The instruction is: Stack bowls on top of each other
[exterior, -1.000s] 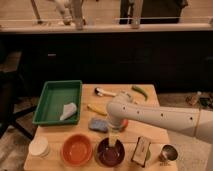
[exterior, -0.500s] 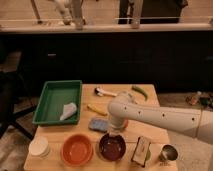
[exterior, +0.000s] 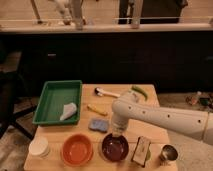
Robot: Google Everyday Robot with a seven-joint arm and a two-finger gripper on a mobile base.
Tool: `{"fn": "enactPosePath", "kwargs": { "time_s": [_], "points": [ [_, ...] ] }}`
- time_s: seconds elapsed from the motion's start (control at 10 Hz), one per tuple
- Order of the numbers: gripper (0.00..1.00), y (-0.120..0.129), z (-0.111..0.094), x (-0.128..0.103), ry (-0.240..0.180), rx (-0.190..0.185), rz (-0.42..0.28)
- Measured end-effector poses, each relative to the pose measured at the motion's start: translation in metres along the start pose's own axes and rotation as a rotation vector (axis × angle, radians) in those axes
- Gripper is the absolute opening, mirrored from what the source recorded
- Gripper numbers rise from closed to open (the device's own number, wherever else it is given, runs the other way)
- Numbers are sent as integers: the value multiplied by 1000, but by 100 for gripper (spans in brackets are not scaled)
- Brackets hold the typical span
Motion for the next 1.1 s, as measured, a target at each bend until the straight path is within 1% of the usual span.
{"fn": "enactPosePath", "kwargs": {
  "time_s": [0.2, 0.5, 0.8, 1.1],
  "points": [
    [0, -4, -13, -3, 16, -1, -26],
    [0, -6, -39, -6, 40, 3, -50],
    [0, -4, -52, -19, 76, -9, -85],
    [0, 0, -63, -26, 92, -12, -105]
  ]
}}
